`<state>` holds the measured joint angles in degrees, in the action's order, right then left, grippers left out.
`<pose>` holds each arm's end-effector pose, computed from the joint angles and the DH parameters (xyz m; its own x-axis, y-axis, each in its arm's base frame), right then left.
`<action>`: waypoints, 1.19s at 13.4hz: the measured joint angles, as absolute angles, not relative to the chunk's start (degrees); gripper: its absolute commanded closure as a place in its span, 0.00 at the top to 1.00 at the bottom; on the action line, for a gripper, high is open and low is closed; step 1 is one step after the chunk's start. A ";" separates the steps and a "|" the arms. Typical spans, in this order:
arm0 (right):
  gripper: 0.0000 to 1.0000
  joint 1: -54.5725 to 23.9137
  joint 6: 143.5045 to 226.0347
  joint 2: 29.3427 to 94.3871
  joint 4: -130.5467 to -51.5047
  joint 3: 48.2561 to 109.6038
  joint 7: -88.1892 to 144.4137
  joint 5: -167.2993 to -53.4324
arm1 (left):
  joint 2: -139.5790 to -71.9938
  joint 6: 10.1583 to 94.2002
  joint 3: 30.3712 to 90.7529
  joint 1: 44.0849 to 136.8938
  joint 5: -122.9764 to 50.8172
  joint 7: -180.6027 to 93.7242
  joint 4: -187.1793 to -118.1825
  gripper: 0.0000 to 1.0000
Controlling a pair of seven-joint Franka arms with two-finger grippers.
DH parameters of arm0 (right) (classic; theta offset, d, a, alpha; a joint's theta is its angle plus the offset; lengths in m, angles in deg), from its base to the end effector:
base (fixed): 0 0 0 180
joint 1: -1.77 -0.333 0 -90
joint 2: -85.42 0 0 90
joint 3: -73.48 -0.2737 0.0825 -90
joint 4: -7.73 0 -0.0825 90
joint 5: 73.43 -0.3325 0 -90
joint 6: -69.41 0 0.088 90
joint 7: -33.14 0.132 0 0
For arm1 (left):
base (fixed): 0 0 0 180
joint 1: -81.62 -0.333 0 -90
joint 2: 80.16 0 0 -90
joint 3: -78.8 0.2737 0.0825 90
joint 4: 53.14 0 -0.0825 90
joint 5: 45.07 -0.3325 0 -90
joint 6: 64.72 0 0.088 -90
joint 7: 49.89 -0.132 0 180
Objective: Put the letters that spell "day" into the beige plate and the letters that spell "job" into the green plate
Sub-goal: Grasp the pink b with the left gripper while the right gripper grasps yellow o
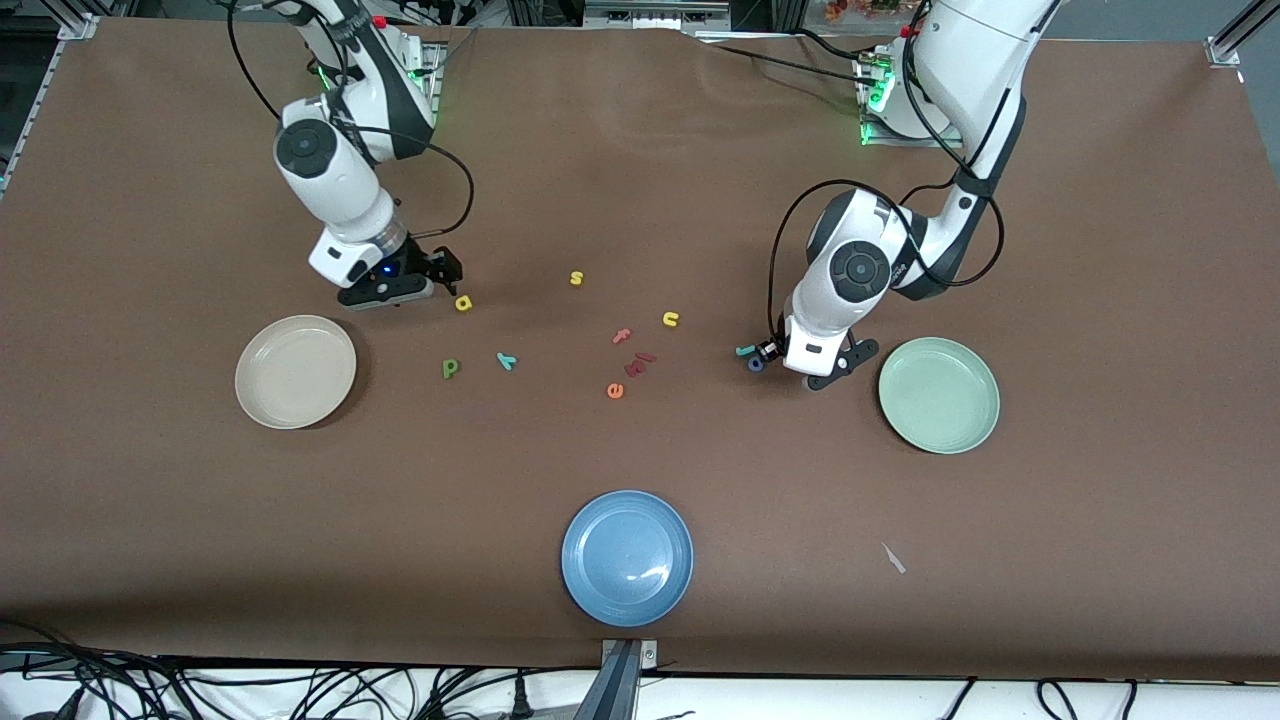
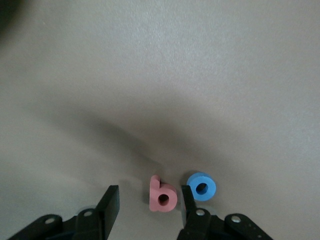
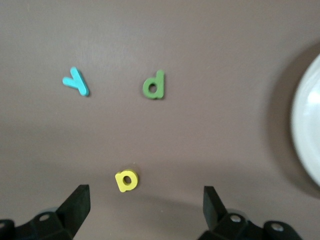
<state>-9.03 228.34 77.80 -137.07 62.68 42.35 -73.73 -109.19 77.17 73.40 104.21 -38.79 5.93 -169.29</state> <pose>0.4156 0.1667 0.2167 0.9730 0.2032 0.1097 0.2091 -0.9768 -0.0454 0.4786 -0.2570 0.1709 0.8279 0.5470 -0.1242 0.5522 -0.8337 0.0093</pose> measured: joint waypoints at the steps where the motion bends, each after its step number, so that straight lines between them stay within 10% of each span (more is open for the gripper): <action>1: 1.00 -9.07 231.26 75.25 -137.29 62.05 42.37 -73.73 | -109.52 77.19 73.40 104.56 -38.79 5.96 -169.31 0.54; 10: 0.95 -11.95 231.45 66.17 -132.33 61.46 42.33 -73.62 | -111.48 79.05 73.42 105.26 -38.79 6.08 -169.31 0.51; 16: 0.74 -11.85 225.59 66.15 -130.73 61.70 42.23 -70.15 | -111.42 79.30 73.42 105.50 -38.79 6.08 -169.05 0.07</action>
<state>-11.85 225.59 66.15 -130.73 61.70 42.23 -70.15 -111.42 79.30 73.42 105.50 -38.79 6.08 -169.05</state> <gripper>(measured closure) 0.163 0.749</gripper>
